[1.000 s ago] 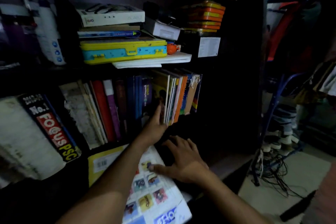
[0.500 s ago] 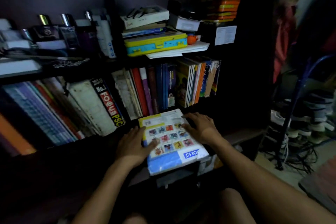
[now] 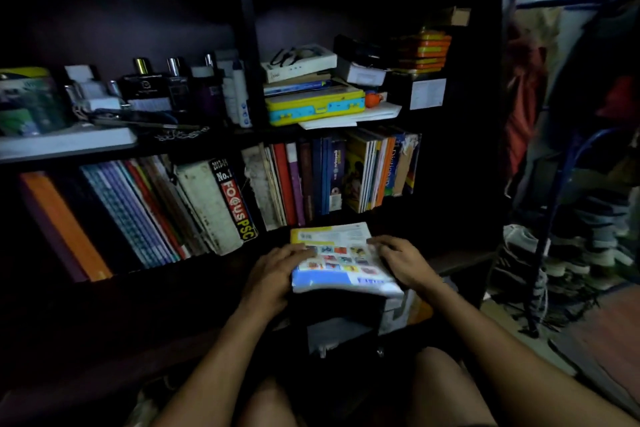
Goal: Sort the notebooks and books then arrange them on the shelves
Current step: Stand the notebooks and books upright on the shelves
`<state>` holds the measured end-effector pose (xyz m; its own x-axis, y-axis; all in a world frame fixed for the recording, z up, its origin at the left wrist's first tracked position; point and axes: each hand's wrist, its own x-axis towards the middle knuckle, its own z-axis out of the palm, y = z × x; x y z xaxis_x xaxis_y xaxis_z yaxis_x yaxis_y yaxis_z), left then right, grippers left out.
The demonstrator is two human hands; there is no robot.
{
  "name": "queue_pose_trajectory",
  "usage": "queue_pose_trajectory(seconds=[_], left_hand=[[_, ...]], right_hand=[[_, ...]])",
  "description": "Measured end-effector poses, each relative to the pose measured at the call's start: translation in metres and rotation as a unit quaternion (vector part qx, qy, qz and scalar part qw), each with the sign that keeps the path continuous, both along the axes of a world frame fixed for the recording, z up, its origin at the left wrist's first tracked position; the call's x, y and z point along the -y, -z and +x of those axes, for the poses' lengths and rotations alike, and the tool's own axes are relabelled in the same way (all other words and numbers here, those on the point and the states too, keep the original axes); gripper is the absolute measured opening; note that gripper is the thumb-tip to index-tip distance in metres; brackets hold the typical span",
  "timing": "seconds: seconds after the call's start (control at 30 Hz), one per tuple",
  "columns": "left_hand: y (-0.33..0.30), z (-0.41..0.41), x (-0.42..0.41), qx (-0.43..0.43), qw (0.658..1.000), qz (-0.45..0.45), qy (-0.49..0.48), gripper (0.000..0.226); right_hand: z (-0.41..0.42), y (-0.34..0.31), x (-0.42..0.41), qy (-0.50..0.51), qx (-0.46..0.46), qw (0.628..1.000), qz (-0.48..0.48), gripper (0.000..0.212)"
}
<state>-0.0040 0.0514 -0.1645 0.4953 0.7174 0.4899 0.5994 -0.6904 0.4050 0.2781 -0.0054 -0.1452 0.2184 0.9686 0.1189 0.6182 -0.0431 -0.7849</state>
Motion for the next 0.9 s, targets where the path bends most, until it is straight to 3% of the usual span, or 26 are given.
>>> queue_pose_trajectory(seconds=[0.07, 0.13, 0.2, 0.27, 0.33, 0.37, 0.47, 0.6, 0.67, 0.73, 0.8, 0.9], left_hand=[[0.003, -0.004, -0.004, 0.01, 0.997, 0.077, -0.007, 0.045], [-0.002, -0.002, 0.002, 0.123, 0.99, 0.068, -0.024, 0.032], [-0.012, 0.002, 0.017, 0.271, 0.96, 0.023, -0.067, 0.026], [-0.021, 0.004, 0.03, 0.323, 0.939, 0.037, -0.111, 0.047], [-0.023, -0.001, 0.041, 0.321, 0.935, 0.053, -0.144, 0.079], [-0.023, -0.002, 0.045, 0.331, 0.929, 0.055, -0.156, 0.081], [-0.031, -0.022, 0.067, 0.315, 0.933, 0.072, -0.159, 0.051], [-0.046, -0.053, 0.086, 0.26, 0.942, 0.101, -0.185, 0.036], [-0.045, -0.067, 0.09, 0.329, 0.911, 0.048, -0.244, 0.03], [-0.047, -0.08, 0.092, 0.413, 0.862, -0.037, -0.292, 0.038], [-0.051, -0.1, 0.093, 0.422, 0.848, -0.03, -0.32, 0.055], [-0.058, -0.136, 0.092, 0.409, 0.825, -0.022, -0.39, 0.037]], right_hand=[[-0.002, -0.009, 0.013, 0.037, -0.152, 0.987, 0.034, 0.028], [-0.007, -0.006, 0.029, 0.098, -0.233, 0.964, 0.082, 0.025], [-0.021, 0.003, 0.042, 0.122, -0.163, 0.972, 0.12, 0.018], [-0.045, 0.004, 0.047, 0.064, -0.056, 0.988, 0.129, 0.017], [-0.075, -0.003, 0.045, -0.029, 0.015, 0.99, 0.14, 0.04], [-0.087, -0.009, 0.043, -0.064, 0.025, 0.987, 0.144, 0.056], [-0.127, -0.028, 0.033, -0.166, -0.03, 0.973, 0.16, 0.085], [-0.187, -0.043, 0.024, -0.294, -0.05, 0.94, 0.163, 0.086], [-0.209, -0.051, 0.02, -0.333, -0.027, 0.93, 0.153, 0.095], [-0.223, -0.056, 0.011, -0.364, 0.009, 0.921, 0.139, 0.098], [-0.233, -0.061, 0.003, -0.394, 0.06, 0.909, 0.124, 0.095], [-0.245, -0.069, -0.004, -0.417, 0.137, 0.893, 0.103, 0.086]])
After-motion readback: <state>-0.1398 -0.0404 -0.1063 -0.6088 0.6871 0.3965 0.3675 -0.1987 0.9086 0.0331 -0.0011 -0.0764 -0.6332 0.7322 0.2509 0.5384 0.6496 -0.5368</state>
